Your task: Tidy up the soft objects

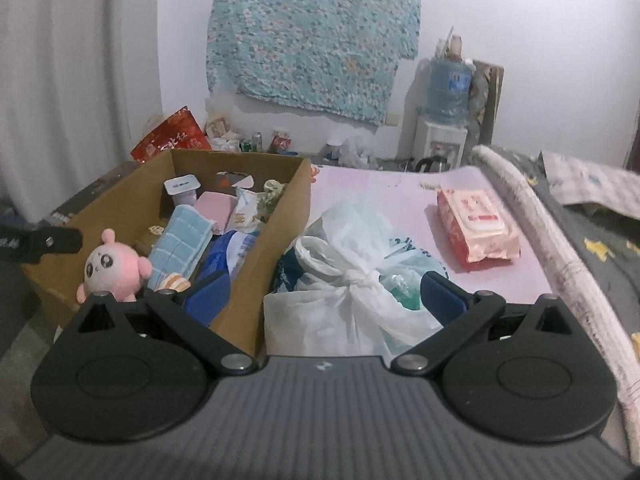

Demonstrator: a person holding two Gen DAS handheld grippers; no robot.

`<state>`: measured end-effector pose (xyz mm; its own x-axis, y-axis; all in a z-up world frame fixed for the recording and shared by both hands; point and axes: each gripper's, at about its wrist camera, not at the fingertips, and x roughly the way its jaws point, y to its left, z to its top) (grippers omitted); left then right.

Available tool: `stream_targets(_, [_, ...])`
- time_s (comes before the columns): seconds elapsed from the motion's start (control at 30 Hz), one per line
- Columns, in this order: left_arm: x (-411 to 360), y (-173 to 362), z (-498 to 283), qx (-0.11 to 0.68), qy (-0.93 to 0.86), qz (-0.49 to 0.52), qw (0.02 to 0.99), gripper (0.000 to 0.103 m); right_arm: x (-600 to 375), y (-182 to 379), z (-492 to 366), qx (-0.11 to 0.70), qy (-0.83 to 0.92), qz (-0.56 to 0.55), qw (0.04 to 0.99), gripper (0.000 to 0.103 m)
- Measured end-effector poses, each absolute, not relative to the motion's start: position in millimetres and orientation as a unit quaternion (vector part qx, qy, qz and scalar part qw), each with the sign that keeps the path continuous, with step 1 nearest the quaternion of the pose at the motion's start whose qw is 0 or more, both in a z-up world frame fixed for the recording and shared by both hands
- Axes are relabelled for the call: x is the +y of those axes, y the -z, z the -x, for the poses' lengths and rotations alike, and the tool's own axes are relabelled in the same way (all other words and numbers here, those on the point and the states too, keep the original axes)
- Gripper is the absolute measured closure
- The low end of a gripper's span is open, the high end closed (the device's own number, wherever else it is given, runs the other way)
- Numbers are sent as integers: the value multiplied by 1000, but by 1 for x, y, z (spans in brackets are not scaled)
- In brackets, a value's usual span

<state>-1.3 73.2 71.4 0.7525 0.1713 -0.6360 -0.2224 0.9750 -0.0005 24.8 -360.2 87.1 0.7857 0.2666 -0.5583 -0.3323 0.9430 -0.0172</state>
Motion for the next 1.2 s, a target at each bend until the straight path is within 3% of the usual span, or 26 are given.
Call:
stream_targets(0.37, [54, -66, 14, 328, -114, 8, 938, 0, -360, -97, 9, 253, -125, 26, 959, 1])
stream_targets(0.53, [55, -51, 12, 378, -93, 9, 921, 0, -362, -86, 16, 281, -123, 2, 952, 1])
stream_targets(0.87, [54, -30, 23, 403, -90, -10, 911, 0, -361, -55, 19, 361, -98, -37, 926, 1])
stream_targets(1.2, [56, -22, 26, 427, -94, -10, 899, 0, -347, -51, 19, 373, -90, 0, 923, 1])
